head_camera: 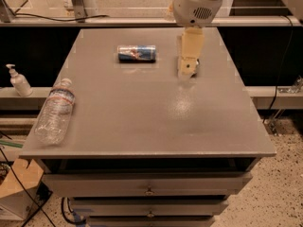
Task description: Place redbull can upright
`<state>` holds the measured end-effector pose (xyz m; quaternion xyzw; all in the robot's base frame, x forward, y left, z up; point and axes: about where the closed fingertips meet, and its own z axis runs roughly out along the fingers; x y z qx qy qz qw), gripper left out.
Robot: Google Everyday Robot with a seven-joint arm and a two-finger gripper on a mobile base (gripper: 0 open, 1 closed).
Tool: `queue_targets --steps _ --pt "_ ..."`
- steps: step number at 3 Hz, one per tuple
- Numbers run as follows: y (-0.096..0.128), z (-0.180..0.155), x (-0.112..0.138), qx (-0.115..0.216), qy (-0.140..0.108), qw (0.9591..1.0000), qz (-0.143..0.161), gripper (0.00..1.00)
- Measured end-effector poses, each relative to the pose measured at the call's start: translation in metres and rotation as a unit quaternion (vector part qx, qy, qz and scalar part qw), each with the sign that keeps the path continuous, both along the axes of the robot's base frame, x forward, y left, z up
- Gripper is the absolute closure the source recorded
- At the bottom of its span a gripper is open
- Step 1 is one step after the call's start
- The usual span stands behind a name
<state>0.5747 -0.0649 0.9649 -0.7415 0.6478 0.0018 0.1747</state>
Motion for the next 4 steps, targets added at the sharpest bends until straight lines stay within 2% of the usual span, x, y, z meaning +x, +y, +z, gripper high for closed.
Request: queue_targets --steps 1,3,4 --pt "0.019 -0.012 0.020 -0.009 -0.007 0.9999 0.005 0.00" --pt "0.067 -0.039 0.082 -0.018 -0.030 0.9989 0.031 0.00" --pt "0.084 -0.056 0.108 -0.016 -0.028 0.9983 0.049 0.00"
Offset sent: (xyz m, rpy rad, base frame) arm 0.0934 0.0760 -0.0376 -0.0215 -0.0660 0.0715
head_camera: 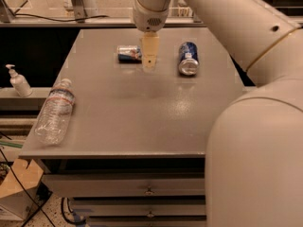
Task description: Place redbull can upright
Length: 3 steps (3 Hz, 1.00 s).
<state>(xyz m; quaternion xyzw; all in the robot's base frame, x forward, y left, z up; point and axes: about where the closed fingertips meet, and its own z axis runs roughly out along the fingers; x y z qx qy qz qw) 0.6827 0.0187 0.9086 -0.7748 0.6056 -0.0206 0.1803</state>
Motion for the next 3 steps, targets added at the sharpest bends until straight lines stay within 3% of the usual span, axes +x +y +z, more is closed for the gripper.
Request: queue_targets --steps 3 --pt "0.036 -0.060 0.044 0.006 0.047 0.9983 0.034 0.00"
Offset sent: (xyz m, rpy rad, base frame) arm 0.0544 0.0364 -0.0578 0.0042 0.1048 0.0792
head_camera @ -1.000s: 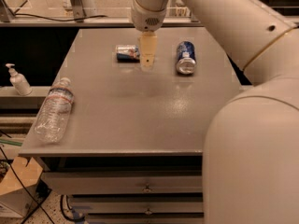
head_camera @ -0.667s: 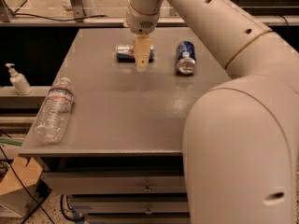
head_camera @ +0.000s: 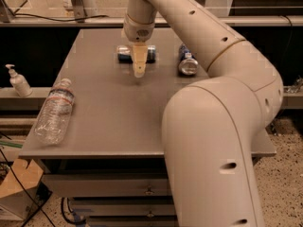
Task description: Place redbull can upright
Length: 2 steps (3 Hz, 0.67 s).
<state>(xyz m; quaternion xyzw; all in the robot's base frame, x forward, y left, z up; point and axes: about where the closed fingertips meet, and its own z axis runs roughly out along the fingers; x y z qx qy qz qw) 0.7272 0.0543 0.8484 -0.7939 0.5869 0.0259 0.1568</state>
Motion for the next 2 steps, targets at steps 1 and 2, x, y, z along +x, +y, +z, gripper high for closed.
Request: queue_targets --steps 1,2 --pt "0.0060 -0.0148 0.0044 0.002 0.016 0.9999 0.003 0.16" --pt "0.0072 -0.0243 0.0057 0.001 0.029 0.9996 0.004 0.39"
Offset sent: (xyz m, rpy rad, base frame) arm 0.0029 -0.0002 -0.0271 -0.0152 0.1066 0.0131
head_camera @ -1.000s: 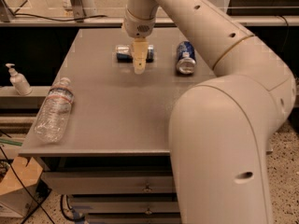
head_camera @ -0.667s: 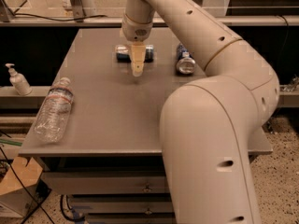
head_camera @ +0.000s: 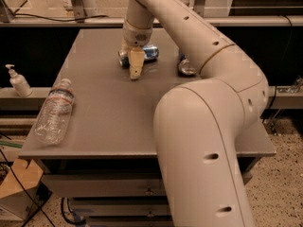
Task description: Place redbull can upright
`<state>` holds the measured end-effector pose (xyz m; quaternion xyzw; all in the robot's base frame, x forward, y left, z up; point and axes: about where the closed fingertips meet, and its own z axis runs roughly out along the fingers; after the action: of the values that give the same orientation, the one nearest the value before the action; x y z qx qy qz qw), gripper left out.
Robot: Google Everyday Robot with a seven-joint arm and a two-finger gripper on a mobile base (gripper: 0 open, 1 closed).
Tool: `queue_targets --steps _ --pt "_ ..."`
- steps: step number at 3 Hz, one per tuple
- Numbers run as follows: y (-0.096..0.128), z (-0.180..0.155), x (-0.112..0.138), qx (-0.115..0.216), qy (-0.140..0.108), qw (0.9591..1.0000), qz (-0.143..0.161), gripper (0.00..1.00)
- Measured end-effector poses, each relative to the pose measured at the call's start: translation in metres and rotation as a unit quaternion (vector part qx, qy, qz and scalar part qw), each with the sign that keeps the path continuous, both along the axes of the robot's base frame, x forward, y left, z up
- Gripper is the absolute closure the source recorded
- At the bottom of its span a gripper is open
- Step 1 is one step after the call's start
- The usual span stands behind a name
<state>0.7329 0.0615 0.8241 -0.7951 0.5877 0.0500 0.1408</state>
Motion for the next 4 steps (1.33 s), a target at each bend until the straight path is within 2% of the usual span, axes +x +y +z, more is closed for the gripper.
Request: queue_targets --steps 2,3,4 --pt "-0.001 0.006 0.000 0.000 0.001 1.0000 -0.001 0.86" --pt "-0.014 0.025 -0.008 0.007 -0.007 0.9997 -0.021 1.00" --pt "-0.028 0.065 -0.024 0.045 -0.031 0.9974 -0.047 1.00"
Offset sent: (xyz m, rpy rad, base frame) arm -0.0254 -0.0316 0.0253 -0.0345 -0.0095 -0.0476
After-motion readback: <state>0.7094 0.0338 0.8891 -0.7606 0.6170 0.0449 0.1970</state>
